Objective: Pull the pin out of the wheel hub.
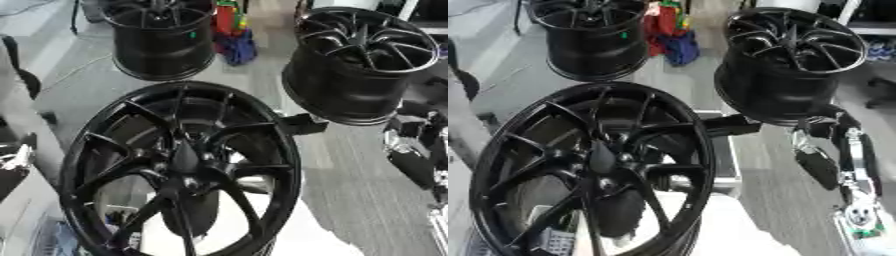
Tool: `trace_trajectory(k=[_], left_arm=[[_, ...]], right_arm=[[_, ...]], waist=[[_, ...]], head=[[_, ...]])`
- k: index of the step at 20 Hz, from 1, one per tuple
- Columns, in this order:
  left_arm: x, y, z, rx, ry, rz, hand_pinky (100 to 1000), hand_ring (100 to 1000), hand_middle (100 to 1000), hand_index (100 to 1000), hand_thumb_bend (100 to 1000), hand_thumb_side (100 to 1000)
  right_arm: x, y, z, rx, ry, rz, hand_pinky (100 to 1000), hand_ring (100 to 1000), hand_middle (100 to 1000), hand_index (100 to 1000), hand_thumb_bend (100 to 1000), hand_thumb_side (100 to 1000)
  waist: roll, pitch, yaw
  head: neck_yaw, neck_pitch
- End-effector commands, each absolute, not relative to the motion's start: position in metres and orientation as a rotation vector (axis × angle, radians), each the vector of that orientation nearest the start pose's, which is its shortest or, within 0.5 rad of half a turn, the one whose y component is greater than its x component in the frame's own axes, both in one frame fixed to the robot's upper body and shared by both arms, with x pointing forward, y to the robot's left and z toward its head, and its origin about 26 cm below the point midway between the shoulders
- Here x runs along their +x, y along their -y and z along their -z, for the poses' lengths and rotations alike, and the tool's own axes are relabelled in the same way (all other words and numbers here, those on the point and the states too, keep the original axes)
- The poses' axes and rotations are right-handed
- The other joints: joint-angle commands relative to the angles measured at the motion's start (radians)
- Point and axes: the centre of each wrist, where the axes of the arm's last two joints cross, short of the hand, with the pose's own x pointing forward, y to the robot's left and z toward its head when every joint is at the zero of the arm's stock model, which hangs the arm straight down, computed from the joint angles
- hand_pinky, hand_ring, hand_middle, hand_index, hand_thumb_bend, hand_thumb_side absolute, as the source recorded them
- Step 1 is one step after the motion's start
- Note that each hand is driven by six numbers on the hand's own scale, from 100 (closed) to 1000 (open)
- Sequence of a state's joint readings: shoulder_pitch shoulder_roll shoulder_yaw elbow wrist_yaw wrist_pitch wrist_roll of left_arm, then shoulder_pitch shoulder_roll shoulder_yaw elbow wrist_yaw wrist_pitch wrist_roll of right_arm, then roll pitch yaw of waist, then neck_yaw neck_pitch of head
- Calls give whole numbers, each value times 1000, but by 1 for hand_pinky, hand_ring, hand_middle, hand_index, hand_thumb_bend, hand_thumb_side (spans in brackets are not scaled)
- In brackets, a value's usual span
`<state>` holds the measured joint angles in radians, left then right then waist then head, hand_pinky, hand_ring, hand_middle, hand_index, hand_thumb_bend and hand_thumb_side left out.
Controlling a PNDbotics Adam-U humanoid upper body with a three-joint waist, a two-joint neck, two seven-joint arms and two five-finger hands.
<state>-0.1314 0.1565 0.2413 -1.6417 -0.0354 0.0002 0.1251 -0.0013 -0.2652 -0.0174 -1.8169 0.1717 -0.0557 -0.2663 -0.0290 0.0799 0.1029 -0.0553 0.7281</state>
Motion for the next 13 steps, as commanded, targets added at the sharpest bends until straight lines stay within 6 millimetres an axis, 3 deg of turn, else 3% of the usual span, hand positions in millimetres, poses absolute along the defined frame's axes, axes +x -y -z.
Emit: trace_trajectory(k=[1,13], left_arm=[[305,-329,-67,399,1806,-120,570,591,608,706,423,215],[304,-327,-64,389,1800,-115,569,590,607,705,421,215]], right_arm=[[277,290,-72,-472,1916,-122,665,601,704,805,100,247],[278,282,-65,-408,1896,-172,668,601,703,806,100,258]], waist=[[4,-7,-2],[6,-6,-5]], head=[[4,-9],[0,0]])
